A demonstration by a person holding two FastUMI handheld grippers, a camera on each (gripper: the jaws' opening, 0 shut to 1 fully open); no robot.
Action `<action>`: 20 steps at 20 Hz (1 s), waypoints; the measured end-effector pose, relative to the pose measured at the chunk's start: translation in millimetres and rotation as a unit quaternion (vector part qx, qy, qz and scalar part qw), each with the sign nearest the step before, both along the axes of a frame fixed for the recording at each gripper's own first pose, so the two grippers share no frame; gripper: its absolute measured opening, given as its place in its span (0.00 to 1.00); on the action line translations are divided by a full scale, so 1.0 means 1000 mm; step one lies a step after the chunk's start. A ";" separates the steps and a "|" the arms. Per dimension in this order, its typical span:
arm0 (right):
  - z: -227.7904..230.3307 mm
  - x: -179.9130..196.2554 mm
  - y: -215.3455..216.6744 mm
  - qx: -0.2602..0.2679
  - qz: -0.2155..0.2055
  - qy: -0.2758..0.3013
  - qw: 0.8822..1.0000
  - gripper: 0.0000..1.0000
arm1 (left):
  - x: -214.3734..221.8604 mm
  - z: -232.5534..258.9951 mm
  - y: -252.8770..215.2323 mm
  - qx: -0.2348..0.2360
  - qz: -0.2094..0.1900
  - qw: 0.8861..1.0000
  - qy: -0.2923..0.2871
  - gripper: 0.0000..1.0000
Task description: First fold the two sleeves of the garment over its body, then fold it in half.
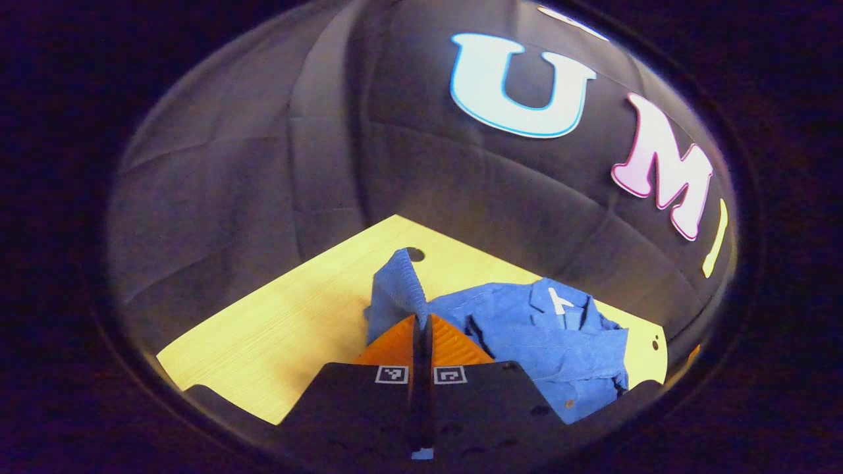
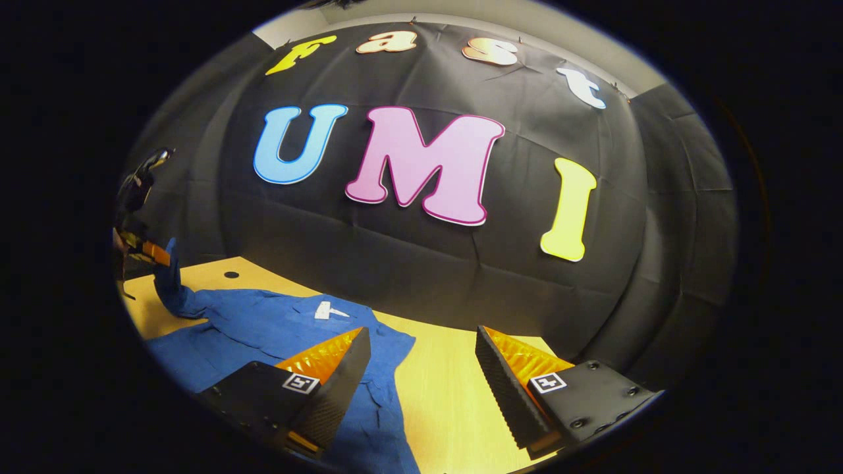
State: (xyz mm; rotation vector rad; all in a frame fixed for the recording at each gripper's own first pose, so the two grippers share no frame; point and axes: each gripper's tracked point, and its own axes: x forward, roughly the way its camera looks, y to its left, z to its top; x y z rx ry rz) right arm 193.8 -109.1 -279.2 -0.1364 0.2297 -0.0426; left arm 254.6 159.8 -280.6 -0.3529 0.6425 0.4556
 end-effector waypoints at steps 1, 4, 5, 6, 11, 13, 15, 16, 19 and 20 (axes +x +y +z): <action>0.000 0.001 -0.007 0.002 -0.008 0.000 1.000 0.98 | 0.018 0.005 -0.020 -0.007 -0.020 1.000 -0.010 0.00; 0.001 -0.004 -0.033 -0.001 -0.035 -0.003 0.999 0.98 | 0.063 0.017 -0.098 -0.051 -0.067 0.996 -0.043 0.00; -0.002 -0.006 -0.042 0.004 -0.045 0.003 0.999 0.97 | 0.074 0.018 -0.123 -0.060 -0.084 0.993 -0.050 0.00; -0.005 -0.008 -0.051 0.013 -0.056 0.010 0.998 1.00 | 0.086 0.017 -0.148 -0.068 -0.102 0.991 -0.055 0.00; -0.020 -0.022 -0.105 0.002 -0.096 0.031 0.995 0.97 | 0.135 -0.010 -0.257 -0.103 -0.173 0.978 -0.047 0.00; -0.026 -0.036 -0.133 -0.012 -0.121 0.048 0.991 0.97 | 0.148 -0.021 -0.289 -0.119 -0.188 0.974 -0.042 0.00; -0.031 -0.045 -0.147 -0.003 -0.132 0.054 0.990 1.00 | 0.153 -0.028 -0.316 -0.136 -0.201 0.970 -0.031 0.00; -0.032 -0.048 -0.153 -0.001 -0.135 0.054 0.989 1.00 | 0.151 -0.035 -0.320 -0.137 -0.206 0.969 -0.027 0.00; -0.039 -0.056 -0.164 -0.005 -0.143 0.060 0.988 0.97 | 0.165 -0.044 -0.345 -0.131 -0.223 0.965 -0.028 0.00; -0.040 -0.057 -0.163 -0.003 -0.142 0.062 0.988 1.00 | 0.167 -0.043 -0.352 -0.137 -0.230 0.963 -0.031 0.17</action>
